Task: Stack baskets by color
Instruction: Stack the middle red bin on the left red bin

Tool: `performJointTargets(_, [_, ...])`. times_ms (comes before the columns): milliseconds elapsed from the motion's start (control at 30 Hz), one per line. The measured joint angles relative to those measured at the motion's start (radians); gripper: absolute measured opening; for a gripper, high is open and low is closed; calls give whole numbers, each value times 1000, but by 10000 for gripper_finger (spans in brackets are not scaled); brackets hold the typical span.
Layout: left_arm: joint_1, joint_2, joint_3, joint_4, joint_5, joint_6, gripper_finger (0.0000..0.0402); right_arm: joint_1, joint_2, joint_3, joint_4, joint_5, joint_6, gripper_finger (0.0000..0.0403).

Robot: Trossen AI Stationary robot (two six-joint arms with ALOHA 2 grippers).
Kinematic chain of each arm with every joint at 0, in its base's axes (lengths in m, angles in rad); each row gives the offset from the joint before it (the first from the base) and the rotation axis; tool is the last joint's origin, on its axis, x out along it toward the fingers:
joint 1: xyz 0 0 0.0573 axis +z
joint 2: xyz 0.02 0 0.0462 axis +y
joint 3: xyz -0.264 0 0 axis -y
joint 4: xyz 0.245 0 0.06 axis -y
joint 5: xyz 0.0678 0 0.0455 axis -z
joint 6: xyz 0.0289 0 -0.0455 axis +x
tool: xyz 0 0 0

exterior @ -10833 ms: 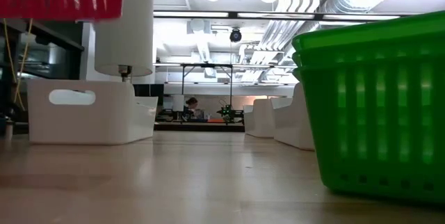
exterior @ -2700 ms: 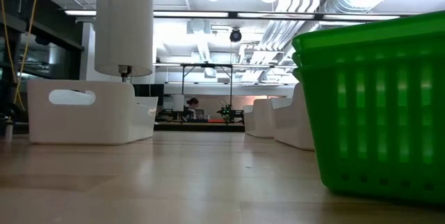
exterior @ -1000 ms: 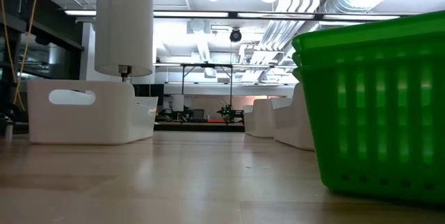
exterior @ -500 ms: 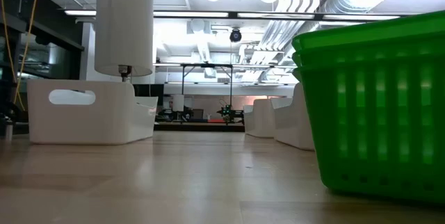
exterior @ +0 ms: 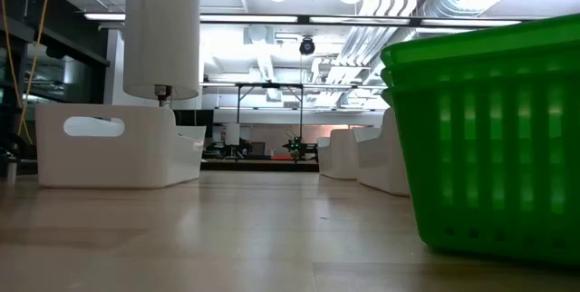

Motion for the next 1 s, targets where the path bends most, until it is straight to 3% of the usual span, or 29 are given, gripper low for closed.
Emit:
performJointTargets(100, [9,-1,-1,58,-59,-43,87,0,0,0,0,0,-1,0])
performJointTargets(233, [-6,-1,-88,189,-45,-114,14,0,0,0,0,0,-3,0])
performJointTargets(367, [-56,0,-183,226,-115,-258,7,0,0,0,0,0,-17,0])
performJointTargets(567, [-93,0,-199,234,-234,-386,1,0,0,0,1,0,-41,0])
performJointTargets(1000, [-1,0,-222,214,-11,-395,0,0,0,0,1,0,-37,0])
